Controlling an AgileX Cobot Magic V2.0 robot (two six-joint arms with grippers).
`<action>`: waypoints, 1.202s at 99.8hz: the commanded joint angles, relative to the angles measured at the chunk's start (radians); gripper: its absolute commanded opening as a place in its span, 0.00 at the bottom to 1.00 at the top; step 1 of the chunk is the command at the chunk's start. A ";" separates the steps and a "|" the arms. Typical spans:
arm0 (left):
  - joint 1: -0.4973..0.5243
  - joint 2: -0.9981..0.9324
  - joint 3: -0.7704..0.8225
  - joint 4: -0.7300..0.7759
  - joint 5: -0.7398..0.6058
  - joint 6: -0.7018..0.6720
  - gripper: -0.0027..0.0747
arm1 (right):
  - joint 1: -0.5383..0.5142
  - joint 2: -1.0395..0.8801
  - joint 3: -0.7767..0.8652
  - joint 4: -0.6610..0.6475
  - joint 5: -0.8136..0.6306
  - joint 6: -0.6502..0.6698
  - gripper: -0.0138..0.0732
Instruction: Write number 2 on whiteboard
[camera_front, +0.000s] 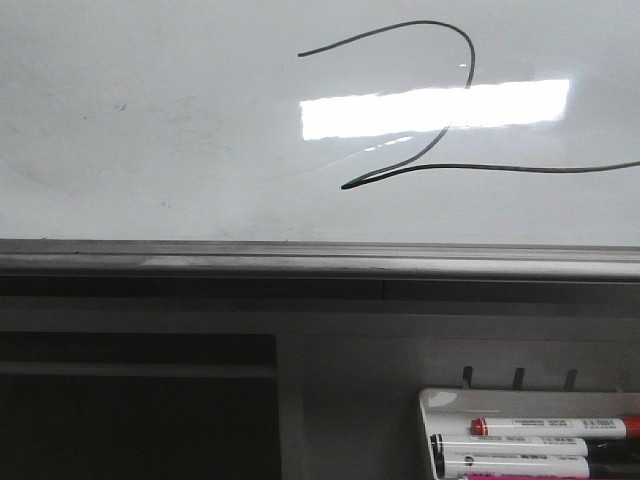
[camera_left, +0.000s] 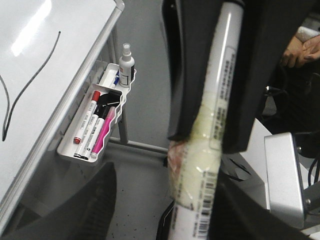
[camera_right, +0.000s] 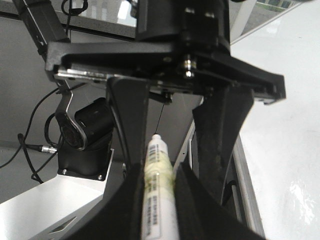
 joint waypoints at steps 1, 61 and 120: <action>0.001 0.009 -0.030 -0.037 -0.088 -0.002 0.47 | 0.022 -0.010 -0.032 0.068 -0.014 -0.010 0.09; 0.001 0.009 -0.030 -0.037 -0.088 -0.002 0.01 | 0.022 -0.010 -0.032 0.068 0.008 0.021 0.19; 0.001 -0.020 0.267 -0.070 -0.818 -0.165 0.01 | -0.304 -0.302 0.031 0.064 -0.247 0.126 0.31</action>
